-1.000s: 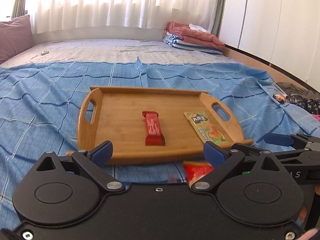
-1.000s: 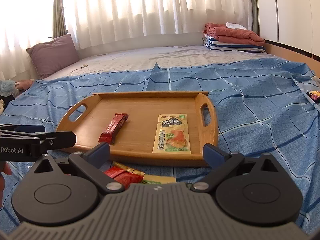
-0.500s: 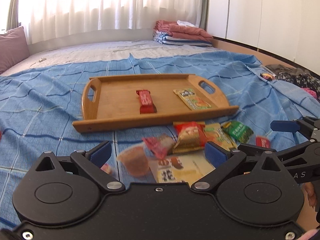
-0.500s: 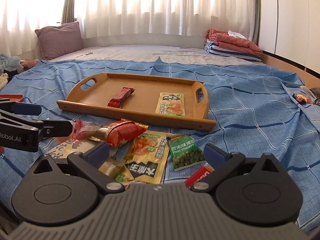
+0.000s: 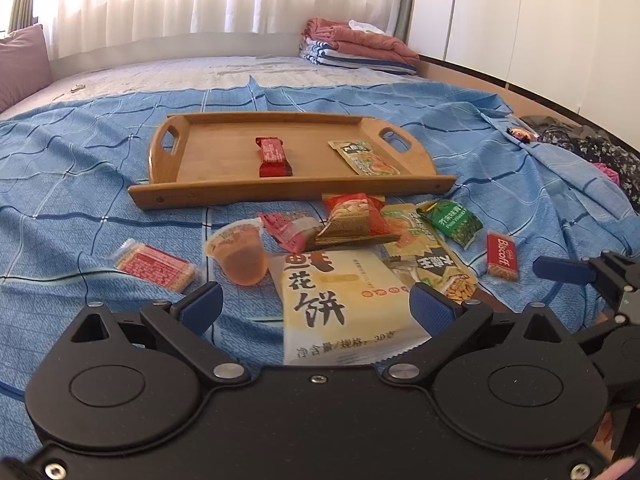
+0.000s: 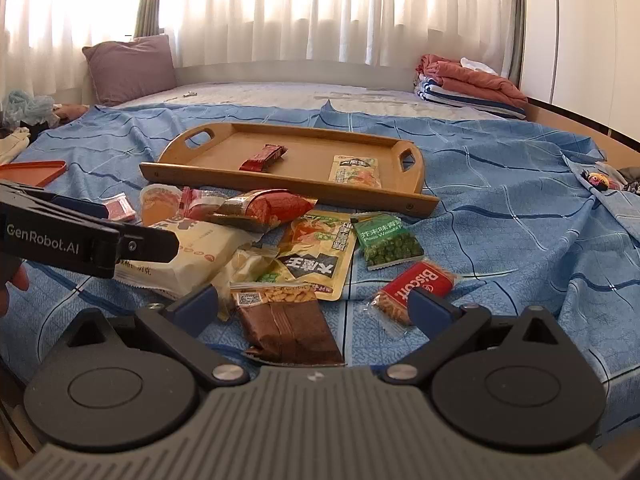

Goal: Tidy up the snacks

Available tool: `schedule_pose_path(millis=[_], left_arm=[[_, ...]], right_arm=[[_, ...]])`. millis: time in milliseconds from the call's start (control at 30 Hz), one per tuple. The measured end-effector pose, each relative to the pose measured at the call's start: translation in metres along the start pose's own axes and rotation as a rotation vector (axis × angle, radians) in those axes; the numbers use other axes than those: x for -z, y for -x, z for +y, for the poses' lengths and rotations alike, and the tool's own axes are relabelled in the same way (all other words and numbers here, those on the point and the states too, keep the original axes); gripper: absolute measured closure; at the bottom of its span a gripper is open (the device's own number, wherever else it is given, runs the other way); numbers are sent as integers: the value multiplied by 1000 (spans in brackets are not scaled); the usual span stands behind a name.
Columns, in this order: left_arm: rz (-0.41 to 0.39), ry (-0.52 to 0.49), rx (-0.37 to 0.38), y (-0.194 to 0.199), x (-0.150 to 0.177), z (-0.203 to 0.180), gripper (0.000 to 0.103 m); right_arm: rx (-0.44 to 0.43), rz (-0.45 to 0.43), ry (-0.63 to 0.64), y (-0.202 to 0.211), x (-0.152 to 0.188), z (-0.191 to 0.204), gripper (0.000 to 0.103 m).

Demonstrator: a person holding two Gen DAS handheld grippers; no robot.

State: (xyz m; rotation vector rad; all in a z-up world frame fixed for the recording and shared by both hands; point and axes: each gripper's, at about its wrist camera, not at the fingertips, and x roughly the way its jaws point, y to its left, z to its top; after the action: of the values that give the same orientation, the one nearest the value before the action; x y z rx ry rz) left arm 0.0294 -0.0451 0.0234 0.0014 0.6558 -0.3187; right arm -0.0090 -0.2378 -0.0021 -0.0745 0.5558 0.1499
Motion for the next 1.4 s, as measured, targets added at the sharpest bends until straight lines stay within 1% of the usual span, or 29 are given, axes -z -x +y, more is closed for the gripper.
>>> schedule_pose_path(millis=[300, 400, 433, 533, 667, 700, 833, 1067, 1300, 1400], left_arm=[[30, 14, 19, -11, 0, -13, 3], [51, 29, 15, -20, 0, -14, 3], [64, 35, 15, -24, 1, -14, 3], [87, 54, 17, -32, 3, -13, 3], [83, 53, 11, -35, 5, -15, 3], [82, 59, 14, -35, 5, -14, 6], [83, 78, 40, -34, 4, -11, 22], [76, 48, 27, -29, 3, -16, 33], [78, 50, 34, -20, 0, -13, 33], [72, 58, 32, -14, -2, -10, 33]], right_arm=[[-25, 28, -13, -9, 8, 5, 0], [-34, 61, -52, -17, 13, 4, 0], [-31, 61, -60, -20, 14, 4, 0], [-14, 59, -25, -22, 16, 10, 0], [-14, 57, -33, -24, 17, 11, 0], [-13, 56, -32, -24, 17, 12, 0], [-11, 52, -34, -23, 18, 12, 0], [-8, 49, -34, -23, 18, 13, 0], [-7, 44, -51, -22, 18, 12, 0], [-4, 48, -54, -20, 16, 12, 3]])
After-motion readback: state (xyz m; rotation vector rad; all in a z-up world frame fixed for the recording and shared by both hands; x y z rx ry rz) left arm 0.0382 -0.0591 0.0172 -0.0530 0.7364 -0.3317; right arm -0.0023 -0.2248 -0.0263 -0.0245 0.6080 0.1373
